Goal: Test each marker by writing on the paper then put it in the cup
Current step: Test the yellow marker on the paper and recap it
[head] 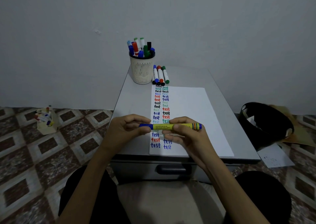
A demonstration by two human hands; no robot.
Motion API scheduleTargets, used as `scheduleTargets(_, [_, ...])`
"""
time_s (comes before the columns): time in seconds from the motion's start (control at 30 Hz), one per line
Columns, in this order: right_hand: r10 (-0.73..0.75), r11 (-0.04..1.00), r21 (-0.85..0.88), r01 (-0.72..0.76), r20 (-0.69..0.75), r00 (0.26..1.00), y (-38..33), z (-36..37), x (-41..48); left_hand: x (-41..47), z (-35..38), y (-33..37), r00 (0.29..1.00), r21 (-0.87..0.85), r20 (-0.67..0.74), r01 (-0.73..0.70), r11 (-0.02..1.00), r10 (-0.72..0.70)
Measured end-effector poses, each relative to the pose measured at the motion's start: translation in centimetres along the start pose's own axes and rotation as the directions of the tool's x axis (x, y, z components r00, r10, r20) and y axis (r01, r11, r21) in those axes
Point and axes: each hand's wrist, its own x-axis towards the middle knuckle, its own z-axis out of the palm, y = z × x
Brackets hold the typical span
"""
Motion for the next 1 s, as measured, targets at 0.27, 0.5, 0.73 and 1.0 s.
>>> scheduleTargets(0.27, [-0.159, 0.969, -0.212, 0.126, -0.148, 0.976, 0.65, 0.33, 0.07, -0.01, -0.79, -0.39, 0.997, -0.158, -0.079, -0.014, 0.987, 0.002])
scheduleTargets(0.5, [-0.151, 0.976, -0.181, 0.125, -0.141, 0.978, 0.71, 0.28, 0.46, 0.18, -0.68, -0.54, 0.995, -0.108, -0.077, -0.069, 0.992, 0.061])
scheduleTargets(0.73, [-0.167, 0.968, -0.211, 0.135, -0.142, 0.976, 0.81, 0.23, 0.44, 0.1, -0.34, -0.03, 0.986, -0.027, -0.052, -0.162, 0.986, 0.16])
scheduleTargets(1.0, [-0.201, 0.961, -0.22, 0.167, -0.143, 0.969, 0.96, 0.4, 0.38, -0.1, 0.02, 0.12, 0.992, -0.058, -0.12, -0.042, 0.997, 0.035])
